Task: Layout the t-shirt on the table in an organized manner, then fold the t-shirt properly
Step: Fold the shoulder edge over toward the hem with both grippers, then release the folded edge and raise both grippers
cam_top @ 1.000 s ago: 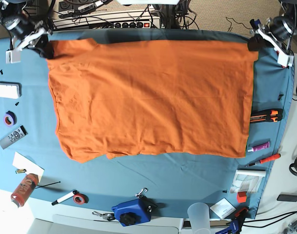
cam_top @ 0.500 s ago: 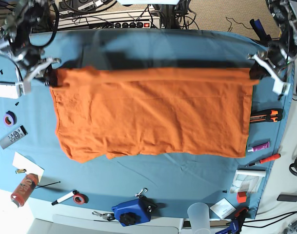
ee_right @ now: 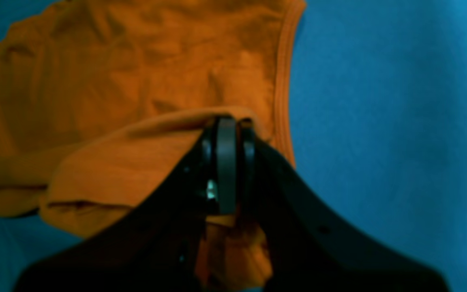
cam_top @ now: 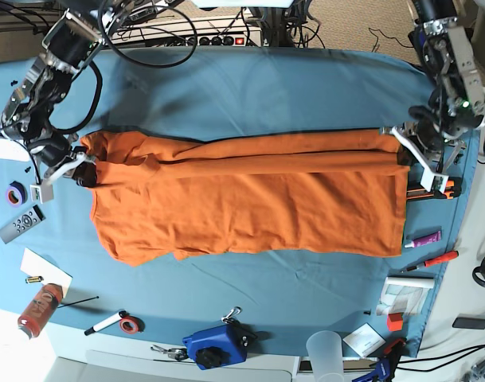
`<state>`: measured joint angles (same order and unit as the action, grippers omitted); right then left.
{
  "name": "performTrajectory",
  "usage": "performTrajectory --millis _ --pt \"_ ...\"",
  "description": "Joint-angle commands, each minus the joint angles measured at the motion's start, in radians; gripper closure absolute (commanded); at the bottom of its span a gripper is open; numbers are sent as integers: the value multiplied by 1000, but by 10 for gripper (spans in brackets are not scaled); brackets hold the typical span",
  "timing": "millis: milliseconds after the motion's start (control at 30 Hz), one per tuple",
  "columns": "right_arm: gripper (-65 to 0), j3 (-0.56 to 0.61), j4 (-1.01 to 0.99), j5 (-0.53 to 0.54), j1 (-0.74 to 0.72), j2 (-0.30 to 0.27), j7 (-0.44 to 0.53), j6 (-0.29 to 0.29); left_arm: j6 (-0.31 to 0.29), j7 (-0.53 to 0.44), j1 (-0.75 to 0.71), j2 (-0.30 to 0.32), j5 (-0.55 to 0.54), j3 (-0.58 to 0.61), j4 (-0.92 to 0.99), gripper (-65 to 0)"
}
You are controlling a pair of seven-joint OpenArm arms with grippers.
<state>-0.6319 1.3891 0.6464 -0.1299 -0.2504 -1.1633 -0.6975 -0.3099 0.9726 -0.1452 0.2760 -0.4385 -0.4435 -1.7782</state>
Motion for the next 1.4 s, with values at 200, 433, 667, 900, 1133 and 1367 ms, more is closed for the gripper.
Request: performTrajectory --millis 200,433,667,900,1133,1367 --pt "0 40 -77 15 -64 -48 55 -1 1 -39 54 18 11 -7 -15 0" --pt "-193 43 -76 23 -66 -49 31 -1 -53 -71 55 18 9 -7 -15 -292" --pt "-215 21 -18 244 -67 -95 -34 -1 42 2 62 18 8 -13 -49 -305" --pt "-214 -226 165 359 -30 -93 -191 -1 22 93 -2 18 -44 -143 -240 -305" --pt "-215 -331 168 351 142 -97 -196 -1 -47 94 -94 18 -172 -372 -303 -305" --pt "-215 -326 114 351 198 -42 -147 -1 -58 95 -142 18 -212 -397 -301 -305"
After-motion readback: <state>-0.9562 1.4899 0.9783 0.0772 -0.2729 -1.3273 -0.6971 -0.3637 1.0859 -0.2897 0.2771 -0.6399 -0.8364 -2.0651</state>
